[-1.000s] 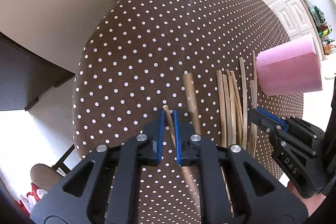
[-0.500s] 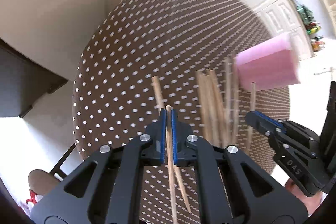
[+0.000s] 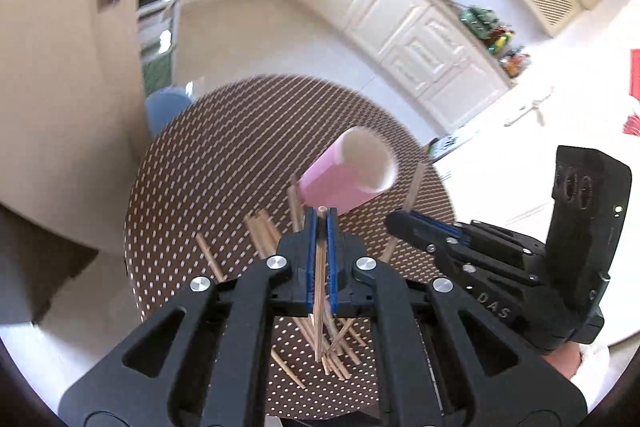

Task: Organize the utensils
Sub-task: 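Lift the left gripper's stick upright over the pink cup while the right gripper carries its stick, then lower the left gripper's stick into the cup and open it while the right gripper releases its stick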

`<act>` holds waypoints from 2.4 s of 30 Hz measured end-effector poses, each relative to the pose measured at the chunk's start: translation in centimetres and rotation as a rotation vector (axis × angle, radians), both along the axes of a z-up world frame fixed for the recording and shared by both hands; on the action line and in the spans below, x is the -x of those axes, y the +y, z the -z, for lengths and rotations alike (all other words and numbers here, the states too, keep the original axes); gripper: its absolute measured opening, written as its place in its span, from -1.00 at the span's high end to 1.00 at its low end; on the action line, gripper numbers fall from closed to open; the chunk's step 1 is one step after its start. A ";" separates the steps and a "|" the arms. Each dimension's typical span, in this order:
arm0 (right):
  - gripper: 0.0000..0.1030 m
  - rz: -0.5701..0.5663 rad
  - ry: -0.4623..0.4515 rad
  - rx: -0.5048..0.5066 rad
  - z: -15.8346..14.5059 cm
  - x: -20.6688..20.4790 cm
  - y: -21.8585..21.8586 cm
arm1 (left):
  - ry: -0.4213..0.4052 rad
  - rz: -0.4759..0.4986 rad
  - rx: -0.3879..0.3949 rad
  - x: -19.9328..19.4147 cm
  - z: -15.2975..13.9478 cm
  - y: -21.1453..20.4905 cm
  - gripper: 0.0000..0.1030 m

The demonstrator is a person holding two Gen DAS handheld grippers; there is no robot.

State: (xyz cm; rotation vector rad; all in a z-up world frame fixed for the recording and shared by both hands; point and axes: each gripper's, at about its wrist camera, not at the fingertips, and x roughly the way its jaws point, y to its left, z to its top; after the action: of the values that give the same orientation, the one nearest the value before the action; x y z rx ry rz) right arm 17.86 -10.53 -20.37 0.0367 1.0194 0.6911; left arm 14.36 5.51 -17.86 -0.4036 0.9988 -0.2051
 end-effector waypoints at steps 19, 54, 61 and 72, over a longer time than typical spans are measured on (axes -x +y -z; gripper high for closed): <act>0.90 0.161 -0.387 -0.050 -12.1 -0.9 -4.5 | -0.305 0.018 0.003 -4.5 -11.9 -1.8 0.91; 0.84 0.246 -0.225 0.030 -4.9 -3.6 -4.7 | -0.171 0.039 -0.159 -7.3 -3.4 -4.8 0.88; 0.80 0.272 -0.215 0.015 -5.0 -2.9 -5.1 | -0.178 0.049 -0.181 -6.1 -3.7 -5.0 0.88; 0.30 0.304 -0.266 -0.009 -6.5 -0.1 -5.4 | -0.270 0.030 -0.238 -2.9 -5.4 -5.1 -0.12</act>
State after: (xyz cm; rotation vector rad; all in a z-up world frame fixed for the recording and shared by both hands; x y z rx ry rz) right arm 17.92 -15.96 -13.86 0.1026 0.7347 0.4092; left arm 17.28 0.41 -12.45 -0.1385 0.7529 -0.1600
